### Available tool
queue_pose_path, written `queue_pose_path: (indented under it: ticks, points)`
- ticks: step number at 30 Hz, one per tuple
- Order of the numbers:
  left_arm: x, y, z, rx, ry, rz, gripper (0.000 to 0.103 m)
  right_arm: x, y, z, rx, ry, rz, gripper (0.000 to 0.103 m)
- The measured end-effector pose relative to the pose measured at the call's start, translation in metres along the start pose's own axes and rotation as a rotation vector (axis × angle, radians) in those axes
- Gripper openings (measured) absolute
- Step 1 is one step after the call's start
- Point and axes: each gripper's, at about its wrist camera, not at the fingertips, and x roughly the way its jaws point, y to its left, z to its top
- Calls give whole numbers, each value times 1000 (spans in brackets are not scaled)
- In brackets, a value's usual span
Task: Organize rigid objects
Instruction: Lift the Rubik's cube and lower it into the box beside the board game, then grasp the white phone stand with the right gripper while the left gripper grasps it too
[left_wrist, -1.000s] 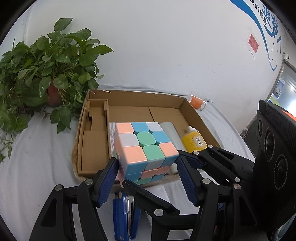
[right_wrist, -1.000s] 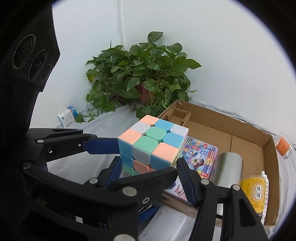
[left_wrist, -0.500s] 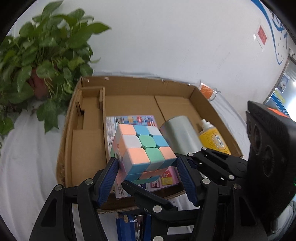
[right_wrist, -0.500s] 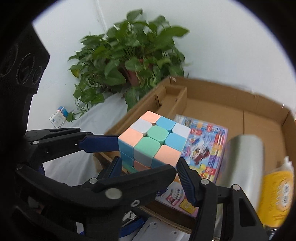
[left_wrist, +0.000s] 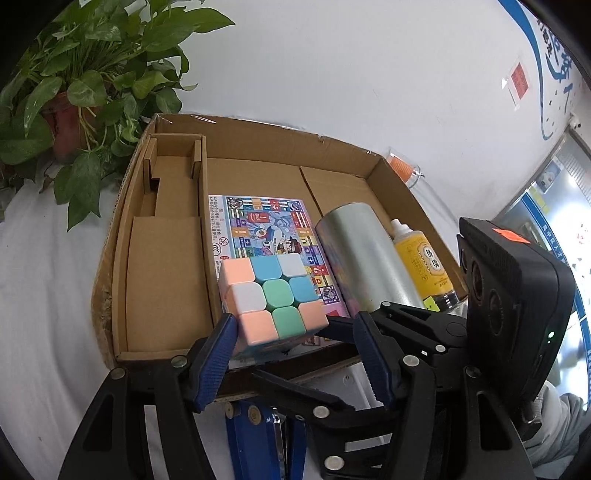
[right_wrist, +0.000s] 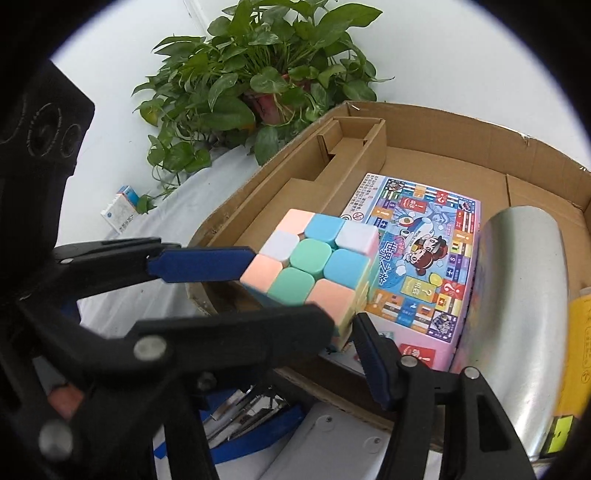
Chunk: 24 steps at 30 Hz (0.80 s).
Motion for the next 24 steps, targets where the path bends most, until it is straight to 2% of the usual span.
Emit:
queue_pose_path:
  ticks: [3, 5, 7, 8, 9, 11, 14, 16, 17, 18, 20, 22, 23, 24]
  points:
    - [-9, 2, -7, -13, -3, -10, 62, -5, -3, -1, 40, 16, 25, 63]
    - [-24, -5, -17, 11, -35, 38, 64, -19, -4, -5, 64, 2, -19, 67]
    - [-45, -11, -32, 31, -94, 95, 79, -44, 0, -18, 69, -55, -77, 79]
    - [-57, -13, -41, 37, -135, 120, 92, -58, -2, -29, 77, -83, -91, 82]
    - [-65, -15, -49, 40, -165, 134, 99, -66, -5, -38, 87, -90, -99, 82]
    - [-77, -21, -68, 43, -205, 148, 99, -72, -11, -63, 133, -58, -123, 82]
    - [-82, -25, -94, 20, -191, 132, 99, -51, -11, -97, 211, 70, -158, 81]
    - [-80, -28, -107, 0, -181, 119, 99, -37, -10, -109, 257, 109, -152, 81]
    - [-79, -29, -113, -10, -172, 115, 99, -32, -9, -111, 274, 102, -134, 79]
    - [-79, -31, -120, -21, -164, 114, 99, -28, -7, -111, 284, 92, -122, 72]
    - [-82, -40, -137, -31, -156, 109, 99, -22, 0, -110, 270, 76, -141, 64]
    - [-86, -45, -148, -46, -158, 113, 99, -23, 9, -111, 230, 59, -178, 62]
    - [-89, -49, -153, -47, -163, 112, 99, -25, 11, -112, 220, 50, -179, 57]
    - [-91, -52, -156, -48, -165, 113, 98, -31, 11, -113, 209, 34, -184, 45]
